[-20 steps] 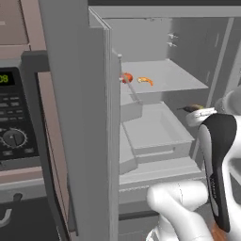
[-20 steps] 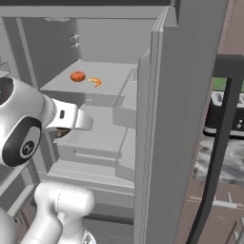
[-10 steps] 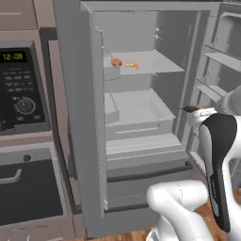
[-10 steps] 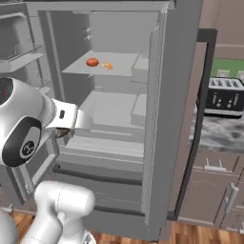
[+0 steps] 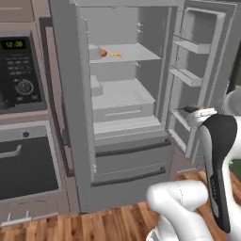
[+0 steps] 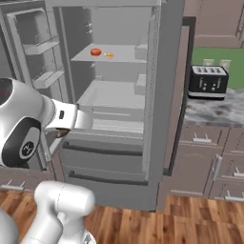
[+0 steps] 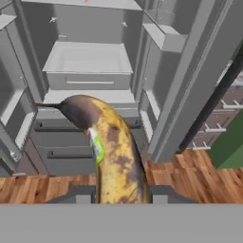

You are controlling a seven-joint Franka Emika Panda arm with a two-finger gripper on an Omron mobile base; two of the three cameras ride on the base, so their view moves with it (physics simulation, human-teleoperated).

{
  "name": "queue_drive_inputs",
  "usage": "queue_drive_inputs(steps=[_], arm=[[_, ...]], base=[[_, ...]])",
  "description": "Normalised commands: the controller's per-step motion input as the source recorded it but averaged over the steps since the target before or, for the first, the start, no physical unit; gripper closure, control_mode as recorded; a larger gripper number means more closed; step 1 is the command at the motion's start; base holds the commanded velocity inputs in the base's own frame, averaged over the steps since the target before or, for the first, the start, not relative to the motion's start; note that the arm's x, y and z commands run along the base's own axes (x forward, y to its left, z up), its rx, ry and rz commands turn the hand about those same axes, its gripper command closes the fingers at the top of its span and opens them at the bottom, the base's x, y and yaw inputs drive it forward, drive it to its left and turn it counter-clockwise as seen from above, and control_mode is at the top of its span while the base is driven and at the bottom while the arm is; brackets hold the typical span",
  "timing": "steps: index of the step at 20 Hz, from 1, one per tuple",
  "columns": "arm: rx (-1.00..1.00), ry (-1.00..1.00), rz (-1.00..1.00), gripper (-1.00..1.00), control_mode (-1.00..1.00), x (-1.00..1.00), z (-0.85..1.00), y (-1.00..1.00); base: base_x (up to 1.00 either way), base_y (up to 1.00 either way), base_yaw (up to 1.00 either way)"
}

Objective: Open the fridge, remove the banana, squash, and shrimp, and place them on any counter.

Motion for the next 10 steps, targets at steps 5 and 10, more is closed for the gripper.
queue_drive_inputs(steps=[5, 10], arm=[[0.0, 0.0, 0.0, 1.0, 1.0, 0.0, 0.0, 0.0], [0.0, 0.0, 0.0, 1.0, 1.0, 0.0, 0.0, 0.0]], base=[[-0.28, -0.86, -0.04], [0.18, -1.0, 0.0]])
